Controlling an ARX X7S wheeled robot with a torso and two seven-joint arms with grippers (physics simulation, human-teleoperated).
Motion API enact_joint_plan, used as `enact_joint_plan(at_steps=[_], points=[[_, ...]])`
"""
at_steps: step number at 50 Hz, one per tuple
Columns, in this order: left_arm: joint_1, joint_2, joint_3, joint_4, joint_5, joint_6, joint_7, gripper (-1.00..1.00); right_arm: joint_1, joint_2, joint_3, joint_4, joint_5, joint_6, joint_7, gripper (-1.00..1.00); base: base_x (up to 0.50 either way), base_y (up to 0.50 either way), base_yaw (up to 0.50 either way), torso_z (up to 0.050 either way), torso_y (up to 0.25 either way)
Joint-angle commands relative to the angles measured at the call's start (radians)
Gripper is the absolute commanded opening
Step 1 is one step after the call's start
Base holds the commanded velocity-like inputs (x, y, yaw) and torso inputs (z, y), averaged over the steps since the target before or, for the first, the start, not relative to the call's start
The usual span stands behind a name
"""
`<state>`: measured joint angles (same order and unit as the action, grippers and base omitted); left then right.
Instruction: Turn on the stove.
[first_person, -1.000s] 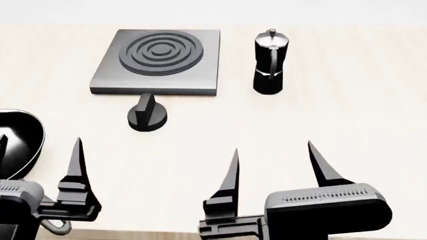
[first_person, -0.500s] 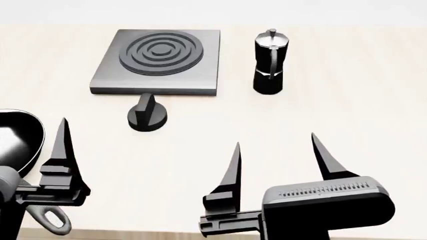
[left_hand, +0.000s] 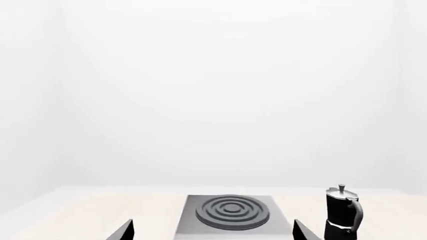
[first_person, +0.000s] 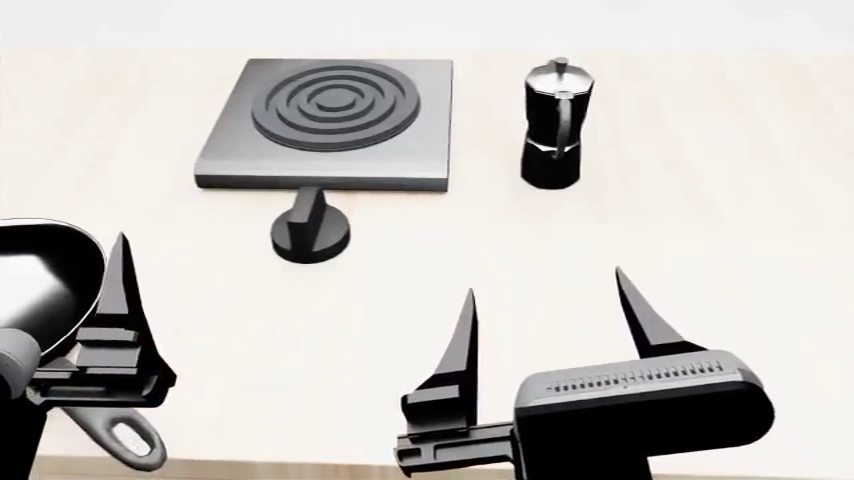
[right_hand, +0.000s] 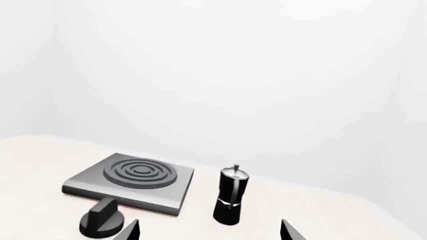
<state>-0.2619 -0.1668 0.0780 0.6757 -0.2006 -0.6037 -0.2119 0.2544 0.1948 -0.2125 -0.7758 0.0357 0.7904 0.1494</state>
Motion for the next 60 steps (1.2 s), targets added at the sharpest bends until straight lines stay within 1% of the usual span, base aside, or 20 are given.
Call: enact_joint_plan(at_steps=[1,60], points=[[0.002,-0.008,0.007,-0.006,0.001,0.010,-0.012,1.00,0.001,0.006,-0.009,0.005,0.003,-0.002,0.008,1.00,0.00,0.07,0.00,0.000,0.000],[-0.001,-0.038,0.024,-0.008,-0.033,0.018,-0.050,1.00,0.012,0.024,-0.033,0.003,0.028,0.007,0.041,1.00,0.00,0.07,0.00,0.000,0.000]])
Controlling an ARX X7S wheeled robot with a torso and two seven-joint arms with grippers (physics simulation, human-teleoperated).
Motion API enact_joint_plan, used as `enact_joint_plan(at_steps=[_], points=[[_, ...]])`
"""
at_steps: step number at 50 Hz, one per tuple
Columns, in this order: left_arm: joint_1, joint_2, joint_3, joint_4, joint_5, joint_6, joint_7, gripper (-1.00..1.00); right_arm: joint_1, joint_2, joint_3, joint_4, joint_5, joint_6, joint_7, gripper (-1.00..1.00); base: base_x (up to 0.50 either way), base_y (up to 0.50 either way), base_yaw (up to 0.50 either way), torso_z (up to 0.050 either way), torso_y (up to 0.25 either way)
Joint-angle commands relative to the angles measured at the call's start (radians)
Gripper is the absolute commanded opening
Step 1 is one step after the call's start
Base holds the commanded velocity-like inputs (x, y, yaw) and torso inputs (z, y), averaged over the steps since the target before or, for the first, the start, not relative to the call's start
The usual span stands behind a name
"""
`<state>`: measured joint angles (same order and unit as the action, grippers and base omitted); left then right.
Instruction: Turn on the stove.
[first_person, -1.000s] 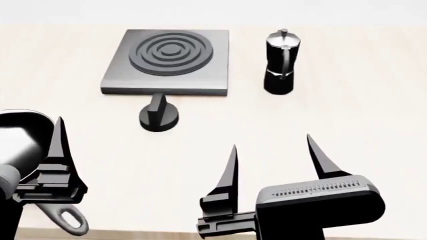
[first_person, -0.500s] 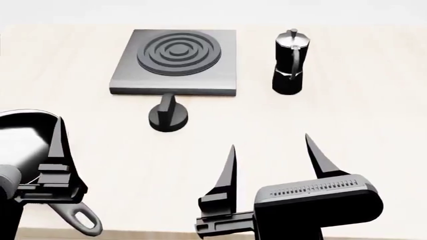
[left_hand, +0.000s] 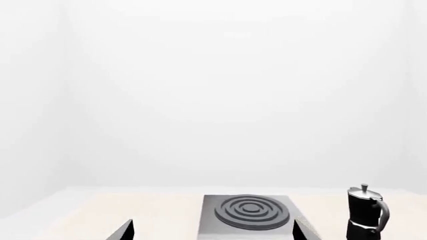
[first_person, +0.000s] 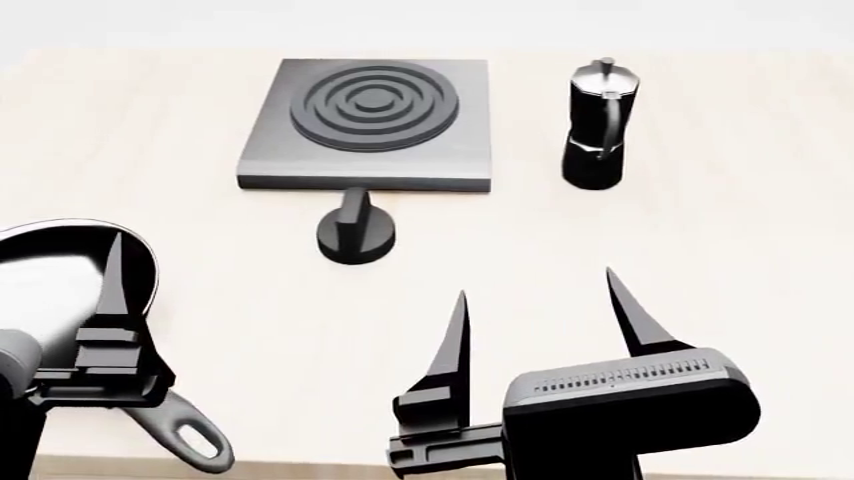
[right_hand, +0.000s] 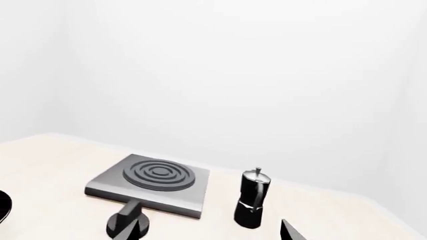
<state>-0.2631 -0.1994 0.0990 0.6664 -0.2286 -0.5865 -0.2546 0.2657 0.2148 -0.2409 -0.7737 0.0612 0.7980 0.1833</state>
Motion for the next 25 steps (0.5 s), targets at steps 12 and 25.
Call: enact_joint_plan(at_steps=[12,25], points=[[-0.001,-0.011,0.006,-0.002,-0.011,0.005,-0.013,1.00,0.003,0.008,-0.006,0.001,0.008,0.000,0.013,1.00,0.00,0.09,0.00,0.000,0.000],[-0.003,-0.017,0.010,-0.003,-0.017,0.005,-0.021,1.00,0.006,0.012,-0.011,-0.001,0.014,0.005,0.019,1.00,0.00,0.13,0.00,0.000,0.000]])
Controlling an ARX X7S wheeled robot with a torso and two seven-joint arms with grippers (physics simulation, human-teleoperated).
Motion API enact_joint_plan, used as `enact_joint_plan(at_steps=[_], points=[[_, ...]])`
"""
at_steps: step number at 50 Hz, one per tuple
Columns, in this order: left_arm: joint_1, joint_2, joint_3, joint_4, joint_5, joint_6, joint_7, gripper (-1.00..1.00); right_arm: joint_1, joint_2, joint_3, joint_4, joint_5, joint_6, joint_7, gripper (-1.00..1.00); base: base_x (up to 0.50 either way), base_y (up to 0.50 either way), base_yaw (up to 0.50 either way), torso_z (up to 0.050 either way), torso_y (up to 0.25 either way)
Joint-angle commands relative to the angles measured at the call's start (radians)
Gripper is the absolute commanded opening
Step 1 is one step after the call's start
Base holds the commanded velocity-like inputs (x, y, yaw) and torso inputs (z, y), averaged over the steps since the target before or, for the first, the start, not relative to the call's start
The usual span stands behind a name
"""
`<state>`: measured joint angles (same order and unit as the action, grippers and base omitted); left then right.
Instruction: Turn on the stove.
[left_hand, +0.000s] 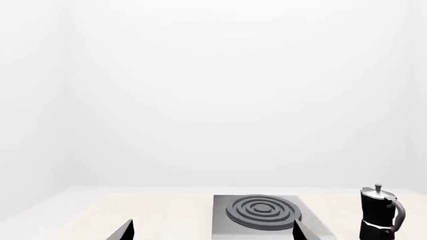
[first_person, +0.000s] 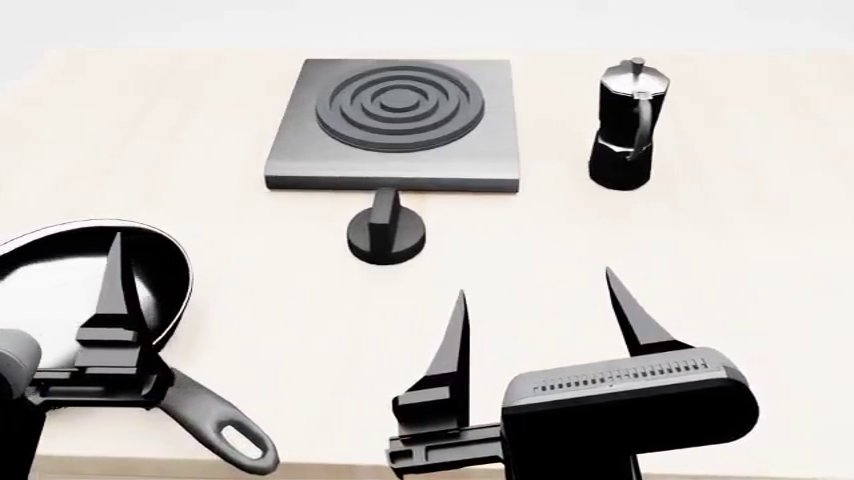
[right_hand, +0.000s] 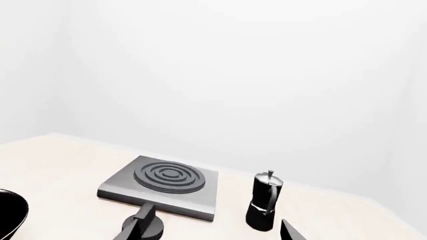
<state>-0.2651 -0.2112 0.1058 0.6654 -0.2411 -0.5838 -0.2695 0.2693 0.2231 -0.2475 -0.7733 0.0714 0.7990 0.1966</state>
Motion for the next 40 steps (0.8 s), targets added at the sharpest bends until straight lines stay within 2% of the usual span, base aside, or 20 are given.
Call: enact_joint_plan(at_steps=[1,40], points=[[-0.002,-0.005,0.002,0.001,-0.006,-0.001,-0.007,1.00,0.002,0.004,-0.004,0.001,0.005,0.000,0.005,1.00,0.00,0.14,0.00,0.000,0.000],[-0.005,-0.020,0.016,-0.012,-0.018,0.012,-0.027,1.00,0.008,0.015,-0.016,0.006,0.025,-0.001,0.018,1.00,0.00,0.14,0.00,0.000,0.000]])
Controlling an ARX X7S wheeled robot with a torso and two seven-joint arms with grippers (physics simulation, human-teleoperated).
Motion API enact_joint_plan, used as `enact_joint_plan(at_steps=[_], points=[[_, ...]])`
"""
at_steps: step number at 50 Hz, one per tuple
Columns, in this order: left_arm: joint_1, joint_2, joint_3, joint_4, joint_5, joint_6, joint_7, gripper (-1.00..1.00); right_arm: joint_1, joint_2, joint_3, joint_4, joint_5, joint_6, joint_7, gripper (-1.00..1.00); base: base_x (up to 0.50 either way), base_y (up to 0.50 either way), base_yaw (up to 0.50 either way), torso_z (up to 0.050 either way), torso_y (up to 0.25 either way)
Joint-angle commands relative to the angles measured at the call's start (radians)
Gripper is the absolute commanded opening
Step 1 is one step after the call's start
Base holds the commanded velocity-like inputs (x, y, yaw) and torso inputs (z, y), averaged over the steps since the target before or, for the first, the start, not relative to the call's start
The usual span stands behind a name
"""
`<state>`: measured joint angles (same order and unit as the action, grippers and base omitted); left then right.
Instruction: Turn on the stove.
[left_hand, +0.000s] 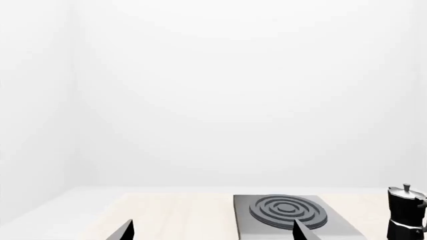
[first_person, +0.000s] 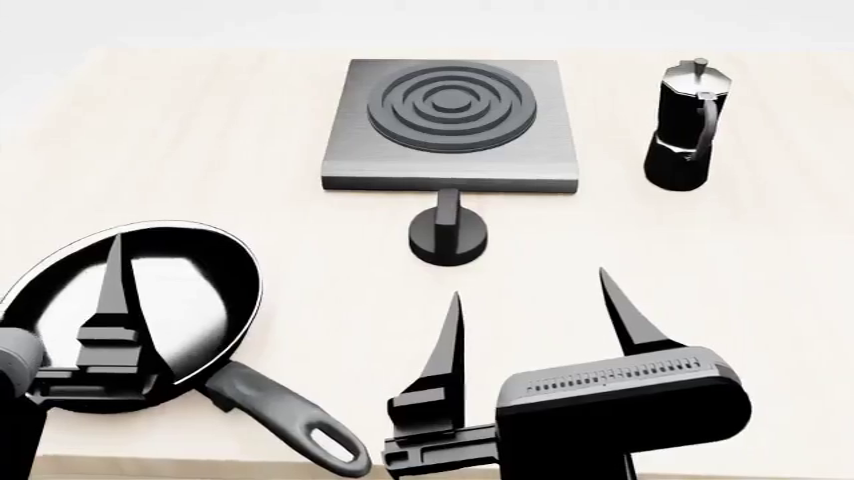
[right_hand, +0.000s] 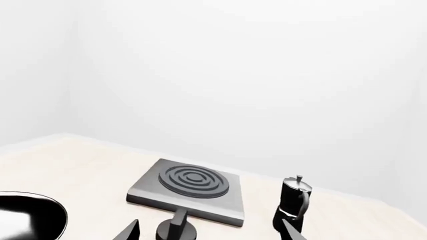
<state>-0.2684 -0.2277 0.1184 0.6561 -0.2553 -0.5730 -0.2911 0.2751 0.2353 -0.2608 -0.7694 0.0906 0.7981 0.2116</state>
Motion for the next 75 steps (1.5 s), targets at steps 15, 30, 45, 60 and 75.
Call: enact_joint_plan(at_steps=[15,30,45,60,75], points=[[-0.002,-0.010,0.008,0.002,-0.011,-0.001,-0.014,1.00,0.003,0.009,-0.008,0.002,0.012,-0.001,0.008,1.00,0.00,0.14,0.00,0.000,0.000],[-0.002,-0.015,0.011,-0.005,-0.017,0.007,-0.019,1.00,-0.001,0.004,0.004,0.010,0.033,-0.019,0.010,1.00,0.04,0.02,0.00,0.000,0.000],[-0.001,-0.021,0.014,-0.002,-0.023,0.010,-0.026,1.00,-0.003,0.010,0.000,0.013,0.037,-0.026,0.018,1.00,0.26,0.00,0.00,0.000,0.000],[-0.003,-0.027,0.017,0.004,-0.031,0.004,-0.034,1.00,0.001,0.015,-0.006,0.009,0.041,-0.019,0.026,1.00,0.26,0.00,0.00,0.000,0.000],[-0.006,-0.032,0.018,0.000,-0.038,0.006,-0.040,1.00,0.004,0.019,-0.010,0.012,0.045,-0.020,0.034,1.00,0.26,0.00,0.00,0.000,0.000]])
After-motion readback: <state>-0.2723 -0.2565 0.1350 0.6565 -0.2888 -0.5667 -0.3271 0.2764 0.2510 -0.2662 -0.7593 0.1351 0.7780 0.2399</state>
